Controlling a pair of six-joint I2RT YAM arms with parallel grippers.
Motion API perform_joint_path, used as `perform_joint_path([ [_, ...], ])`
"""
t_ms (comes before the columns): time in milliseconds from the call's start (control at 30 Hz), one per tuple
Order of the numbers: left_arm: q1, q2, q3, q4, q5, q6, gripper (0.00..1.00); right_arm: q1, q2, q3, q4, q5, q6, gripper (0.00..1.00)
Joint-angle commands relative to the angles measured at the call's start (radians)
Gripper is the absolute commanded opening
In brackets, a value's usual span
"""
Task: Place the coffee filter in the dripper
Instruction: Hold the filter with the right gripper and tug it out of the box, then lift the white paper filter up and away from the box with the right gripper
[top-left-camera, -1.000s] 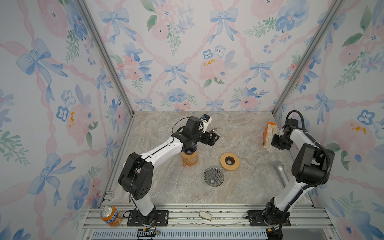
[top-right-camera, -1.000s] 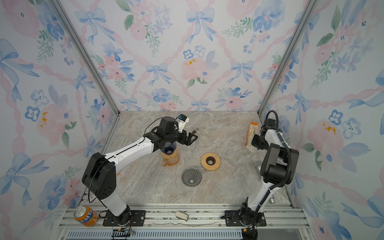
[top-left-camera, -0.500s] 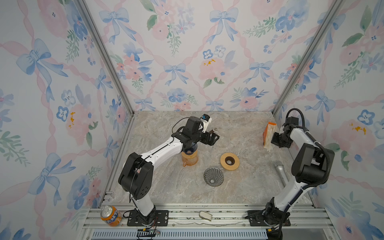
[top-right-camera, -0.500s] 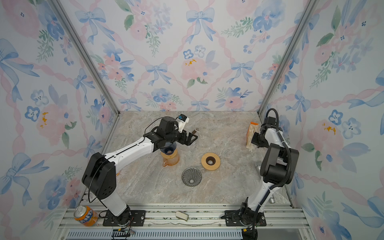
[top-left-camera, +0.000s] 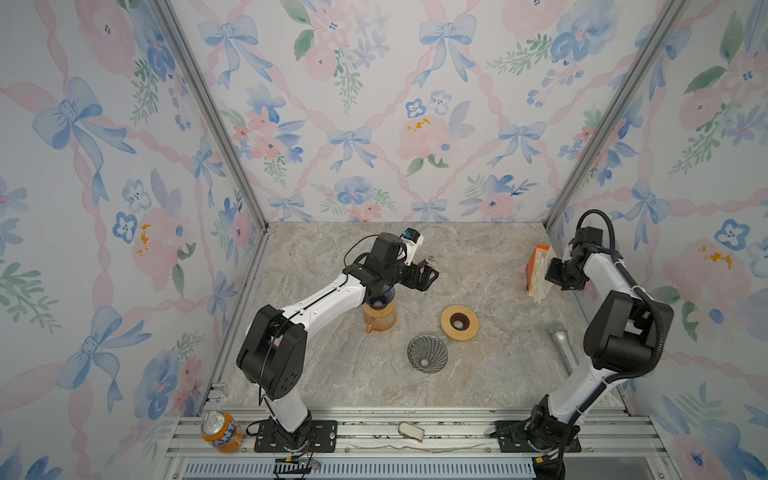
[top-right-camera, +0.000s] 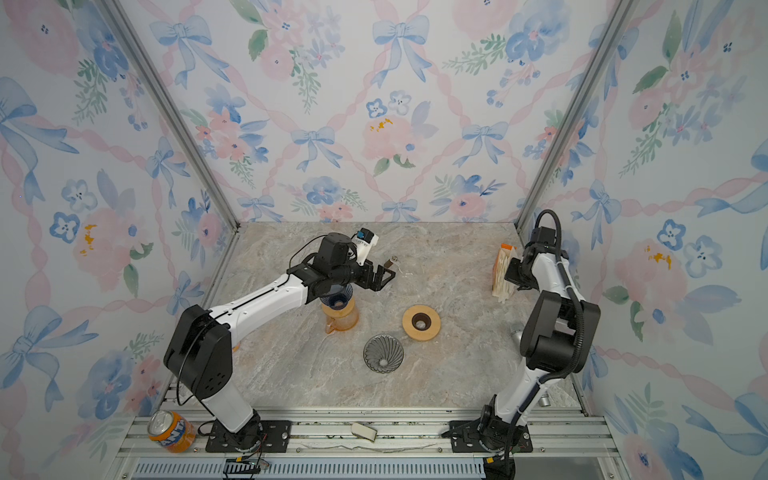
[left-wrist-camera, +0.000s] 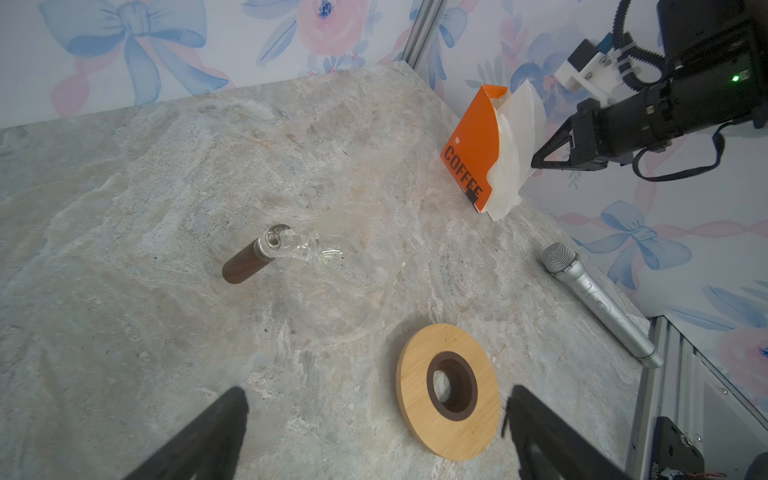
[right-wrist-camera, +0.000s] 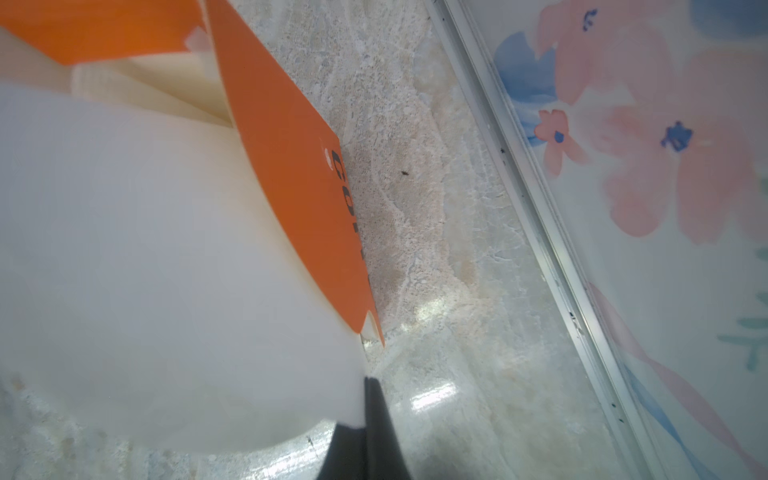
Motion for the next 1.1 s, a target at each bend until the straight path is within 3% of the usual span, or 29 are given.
perform_joint_path([
  [0, -0.007, 0.016, 0.027, -0.017, 0.004, 0.012, 0.98, 0.011, -0.045, 0.033, -0.029, -0.009, 0.006, 0.00],
  [1067, -0.007, 0.026, 0.048, -0.024, 0.010, 0.014, 0.98, 0.028, -0.166, 0.069, -0.060, -0.008, 0.009, 0.00],
])
